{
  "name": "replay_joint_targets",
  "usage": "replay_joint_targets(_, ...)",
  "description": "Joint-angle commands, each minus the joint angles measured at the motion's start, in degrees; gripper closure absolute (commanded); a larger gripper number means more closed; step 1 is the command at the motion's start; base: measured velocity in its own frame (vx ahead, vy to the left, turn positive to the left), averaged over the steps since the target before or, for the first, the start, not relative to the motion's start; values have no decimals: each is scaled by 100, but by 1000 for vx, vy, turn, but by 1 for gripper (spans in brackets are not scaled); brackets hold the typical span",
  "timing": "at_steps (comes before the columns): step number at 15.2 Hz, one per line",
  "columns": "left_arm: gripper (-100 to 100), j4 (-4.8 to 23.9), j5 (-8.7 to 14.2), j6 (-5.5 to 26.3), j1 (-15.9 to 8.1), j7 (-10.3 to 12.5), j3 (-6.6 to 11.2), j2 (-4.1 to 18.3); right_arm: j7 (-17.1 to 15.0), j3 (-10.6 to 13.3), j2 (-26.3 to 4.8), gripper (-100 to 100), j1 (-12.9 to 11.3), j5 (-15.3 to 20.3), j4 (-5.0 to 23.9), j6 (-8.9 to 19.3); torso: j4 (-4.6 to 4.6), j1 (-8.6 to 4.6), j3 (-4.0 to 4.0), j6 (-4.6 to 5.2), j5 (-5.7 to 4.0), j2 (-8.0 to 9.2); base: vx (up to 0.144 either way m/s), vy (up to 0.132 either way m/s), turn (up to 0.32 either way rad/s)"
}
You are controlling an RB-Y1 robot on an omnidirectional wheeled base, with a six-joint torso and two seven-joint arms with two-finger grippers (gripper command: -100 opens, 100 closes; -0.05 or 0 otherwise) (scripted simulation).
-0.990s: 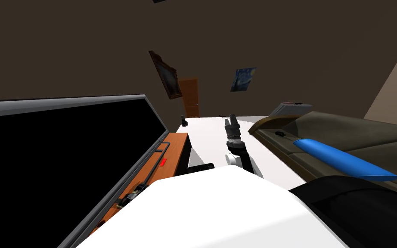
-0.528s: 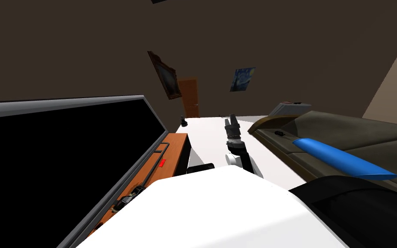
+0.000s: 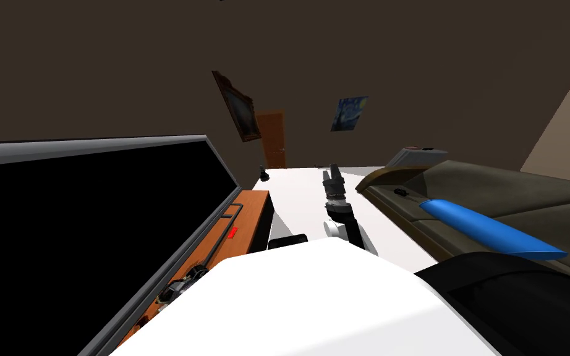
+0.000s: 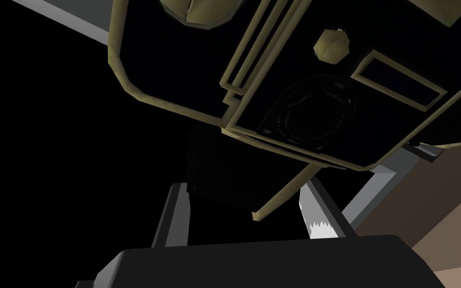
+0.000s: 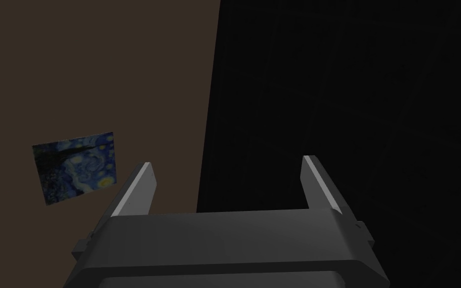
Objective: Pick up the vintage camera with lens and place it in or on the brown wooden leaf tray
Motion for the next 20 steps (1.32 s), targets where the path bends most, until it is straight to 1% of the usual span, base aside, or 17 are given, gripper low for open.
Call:
replay_joint_targets(1,100,125,-3,121,-13,108,-1,203,0,0,0,0,0,0,0,0,0,0,0,0,0,0,-40,-33,17)
replay_joint_targets(3,100,122,-3,260,7,152,0,320,0,0,0,0,0,0,0,0,0,-6,4,-6,-7,8,-47,-42,47)
replay_joint_targets(4,100,122,-3,260,7,152,0,320,0,0,0,0,0,0,0,0,2,-9,5,-7,-10,10,-36,-36,29)
replay_joint_targets(10,100,109,-6,750,79,308,3,729,0,0,0,0,0,0,0,0,2,-25,7,-10,-25,12,-37,-36,30)
replay_joint_targets(11,100,109,-6,750,79,308,3,729,0,0,0,0,0,0,0,0,2,-27,7,-11,-27,13,-36,-35,24)
replay_joint_targets(13,100,105,-8,928,105,365,4,877,0,0,0,0,0,0,0,0,4,-32,7,-8,-33,9,-30,-37,29)
replay_joint_targets(14,100,105,-8,928,105,365,4,877,0,0,0,0,0,0,0,0,4,-34,6,-8,-34,8,-30,-34,18)
replay_joint_targets(15,100,188,-8,928,105,365,4,877,0,0,0,0,0,0,0,0,4,-37,5,-8,-36,7,-20,-19,10)
replay_joint_targets(16,100,176,-8,928,105,365,4,877,0,0,0,0,0,0,0,0,4,-38,5,-8,-37,5,-10,-7,5)
replay_joint_targets(17,100,105,-8,928,105,365,4,877,0,0,0,0,0,0,0,0,4,-38,3,-7,-40,2,0,0,0)
replay_joint_targets(18,100,100,-9,1110,131,423,4,1028,0,0,0,0,0,0,0,0,5,-37,2,-3,-43,-2,-12,-20,14)
replay_joint_targets(19,100,-8,-9,1110,131,423,4,1028,0,0,0,0,0,0,0,0,5,-45,3,-7,-53,1,-23,-29,45)
replay_joint_targets(20,100,-23,-9,1110,131,423,4,1028,0,0,0,0,0,0,0,0,6,-48,4,-3,-55,2,-23,-23,24)
